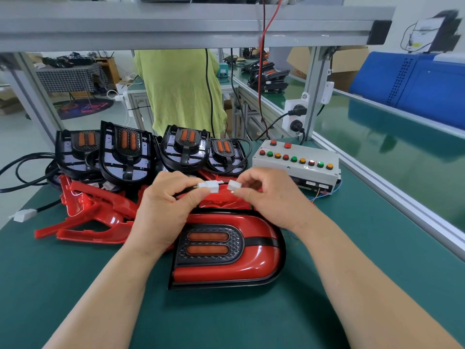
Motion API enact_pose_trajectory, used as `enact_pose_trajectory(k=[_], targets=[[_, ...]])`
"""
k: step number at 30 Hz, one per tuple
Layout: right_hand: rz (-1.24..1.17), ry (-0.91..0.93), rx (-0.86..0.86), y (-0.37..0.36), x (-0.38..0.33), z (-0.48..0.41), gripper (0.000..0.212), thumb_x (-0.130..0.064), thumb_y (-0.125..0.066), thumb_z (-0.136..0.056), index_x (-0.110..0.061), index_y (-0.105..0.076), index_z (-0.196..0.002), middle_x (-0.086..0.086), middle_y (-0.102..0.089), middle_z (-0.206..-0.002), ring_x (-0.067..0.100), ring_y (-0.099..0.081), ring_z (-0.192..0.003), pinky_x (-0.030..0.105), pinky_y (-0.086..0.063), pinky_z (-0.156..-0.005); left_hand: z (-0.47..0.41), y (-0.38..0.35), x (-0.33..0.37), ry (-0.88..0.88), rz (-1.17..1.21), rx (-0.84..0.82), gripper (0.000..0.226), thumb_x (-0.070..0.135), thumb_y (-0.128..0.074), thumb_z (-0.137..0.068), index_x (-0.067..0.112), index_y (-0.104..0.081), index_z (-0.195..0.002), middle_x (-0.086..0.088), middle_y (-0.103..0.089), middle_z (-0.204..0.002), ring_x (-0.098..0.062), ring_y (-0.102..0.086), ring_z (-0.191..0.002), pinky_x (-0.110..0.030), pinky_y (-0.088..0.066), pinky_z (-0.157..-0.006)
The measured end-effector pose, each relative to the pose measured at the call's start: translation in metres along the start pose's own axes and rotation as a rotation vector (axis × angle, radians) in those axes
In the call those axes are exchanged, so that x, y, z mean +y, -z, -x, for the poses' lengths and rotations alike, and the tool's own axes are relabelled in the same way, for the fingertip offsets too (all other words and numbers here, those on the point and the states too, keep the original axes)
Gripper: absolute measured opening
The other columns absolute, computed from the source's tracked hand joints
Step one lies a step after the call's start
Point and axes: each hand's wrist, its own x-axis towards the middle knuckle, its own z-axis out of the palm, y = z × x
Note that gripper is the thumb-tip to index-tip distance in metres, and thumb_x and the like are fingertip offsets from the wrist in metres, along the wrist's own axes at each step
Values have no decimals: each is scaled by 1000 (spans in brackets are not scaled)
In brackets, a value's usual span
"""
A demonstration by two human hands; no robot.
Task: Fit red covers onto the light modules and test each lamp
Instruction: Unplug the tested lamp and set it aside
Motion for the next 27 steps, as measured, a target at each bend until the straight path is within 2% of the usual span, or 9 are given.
enact_pose_trajectory(k=[3,7,9,12,16,18,23,25,27], targets=[[-37,-32,-19,9,5,0,10,-24,-73,-89,-21,-73,-99,-14,-67,-81,-11,-58,-67,5,-43,-67,-2,2,-1,22,29,10,12,31,-76,-83,42,-75,-88,8,-69,-88,-9,-55,-99,-23,-43,-85],[-1,-34,37,15,10,-1,11,-25,-74,-89,-24,-74,-100,-14,-69,-84,-8,-61,-73,6,-44,-69,-1,1,-2,40,30,12,10,37,-72,-83,41,-75,-91,8,-69,-88,-9,-55,-100,-24,-42,-86],[54,-55,89,20,15,-2,6,-26,-74,-88,-28,-71,-94,-13,-69,-86,-3,-62,-77,10,-46,-71,-2,2,-4,53,31,21,12,31,-72,-86,40,-75,-92,8,-69,-87,-11,-55,-100,-27,-42,-87],[258,-154,146,33,25,-4,6,-31,-69,-90,-27,-69,-93,-10,-68,-92,10,-63,-86,25,-49,-82,-1,3,-5,100,43,36,11,39,-69,-85,43,-74,-93,10,-69,-90,-9,-60,-98,-27,-45,-86],[480,-348,123,47,42,-3,21,-34,-62,-94,-15,-72,-92,3,-72,-96,20,-63,-89,32,-47,-77,-1,4,-10,198,-31,30,10,44,-60,-95,46,-70,-92,21,-71,-88,3,-65,-85,-24,-46,-73],[528,-385,95,46,46,0,21,-33,-62,-94,-16,-74,-95,3,-72,-99,21,-63,-91,32,-49,-76,-2,5,-12,244,-96,19,16,49,-54,-96,44,-68,-88,21,-70,-85,1,-64,-80,-25,-47,-68],[545,-415,62,38,47,0,25,-35,-60,-95,-23,-71,-114,2,-68,-112,23,-61,-101,38,-53,-88,-4,6,-20,312,-162,9,19,54,-50,-96,43,-65,-90,23,-69,-85,-1,-64,-78,-29,-49,-69],[548,-374,125,33,47,0,31,-32,-60,-95,-20,-66,-122,6,-63,-118,26,-59,-109,37,-50,-89,-4,7,-22,335,-156,2,18,56,-51,-93,44,-65,-93,24,-70,-86,-3,-65,-81,-31,-51,-73],[550,-257,220,28,45,0,28,-25,-59,-95,-17,-66,-121,5,-60,-120,25,-54,-114,34,-44,-91,-4,9,-24,346,-151,-4,18,59,-53,-91,46,-64,-96,25,-70,-88,-1,-66,-82,-29,-50,-72]])
